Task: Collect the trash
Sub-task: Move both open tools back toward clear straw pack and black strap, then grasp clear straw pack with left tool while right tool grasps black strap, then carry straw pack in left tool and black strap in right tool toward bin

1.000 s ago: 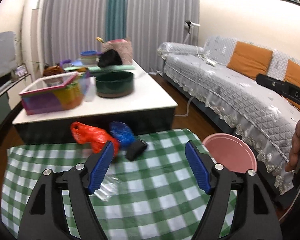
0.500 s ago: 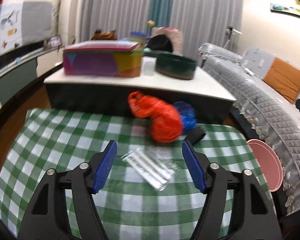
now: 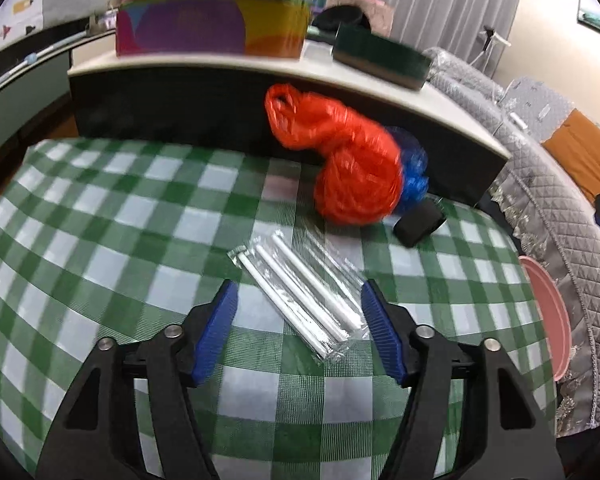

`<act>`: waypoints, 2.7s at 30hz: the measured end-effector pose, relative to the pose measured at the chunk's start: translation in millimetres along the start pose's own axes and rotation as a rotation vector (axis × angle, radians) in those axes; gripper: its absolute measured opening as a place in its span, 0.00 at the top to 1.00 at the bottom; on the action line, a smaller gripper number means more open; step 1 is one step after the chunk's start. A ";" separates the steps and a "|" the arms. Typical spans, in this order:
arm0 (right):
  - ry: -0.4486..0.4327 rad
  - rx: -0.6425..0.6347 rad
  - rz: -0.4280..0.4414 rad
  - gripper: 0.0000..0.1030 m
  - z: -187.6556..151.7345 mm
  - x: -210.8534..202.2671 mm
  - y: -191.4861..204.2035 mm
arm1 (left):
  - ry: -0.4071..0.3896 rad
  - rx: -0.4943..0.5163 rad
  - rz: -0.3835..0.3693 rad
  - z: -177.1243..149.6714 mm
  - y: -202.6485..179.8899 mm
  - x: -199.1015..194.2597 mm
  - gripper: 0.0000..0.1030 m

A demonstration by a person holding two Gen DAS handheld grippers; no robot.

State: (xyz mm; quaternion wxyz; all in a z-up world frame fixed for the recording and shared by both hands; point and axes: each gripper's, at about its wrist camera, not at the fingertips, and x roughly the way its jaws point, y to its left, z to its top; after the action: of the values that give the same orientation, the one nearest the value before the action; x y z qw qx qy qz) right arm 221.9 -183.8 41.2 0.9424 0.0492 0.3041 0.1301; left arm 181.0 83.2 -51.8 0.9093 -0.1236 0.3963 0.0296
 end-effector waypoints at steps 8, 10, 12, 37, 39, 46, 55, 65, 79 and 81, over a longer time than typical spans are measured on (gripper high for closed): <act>0.049 -0.014 0.036 0.47 -6.9 21.0 1.3 | 0.068 0.023 0.056 -4.5 -16.8 27.8 0.34; 0.063 -0.026 0.042 0.47 -9.3 26.4 3.9 | 0.082 0.037 0.081 -5.6 -20.6 31.5 0.34; 0.079 -0.044 0.051 0.47 -12.4 34.6 9.5 | 0.083 0.058 0.096 -6.6 -23.3 32.3 0.34; 0.217 -0.174 0.089 0.36 -34.1 156.5 77.9 | 0.064 -0.003 0.037 0.0 21.1 12.2 0.91; 0.224 -0.179 0.093 0.36 -33.6 163.2 79.1 | 0.062 0.001 0.035 0.3 20.8 11.2 0.91; 0.247 -0.181 0.115 0.80 -33.8 167.0 79.0 | 0.056 0.008 0.033 1.7 18.5 8.7 0.91; 0.226 -0.179 0.124 0.87 -27.5 132.6 78.0 | 0.024 0.038 0.009 1.6 8.7 -7.2 0.91; 0.151 -0.208 0.102 0.87 -12.4 46.1 84.1 | -0.038 0.065 -0.024 -1.2 -1.5 -41.2 0.91; 0.081 -0.213 0.089 0.87 -15.7 -54.9 82.9 | -0.122 0.150 -0.054 -15.9 -24.8 -97.7 0.91; 0.068 -0.222 0.087 0.87 -15.5 -61.4 81.3 | -0.132 0.161 -0.055 -18.0 -25.8 -103.7 0.91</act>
State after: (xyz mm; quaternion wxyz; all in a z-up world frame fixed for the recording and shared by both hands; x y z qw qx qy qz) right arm 147.4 -122.3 77.0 0.9247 -0.0466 0.3171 0.2055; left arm 101.1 58.3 17.1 0.9409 -0.0588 0.3331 -0.0193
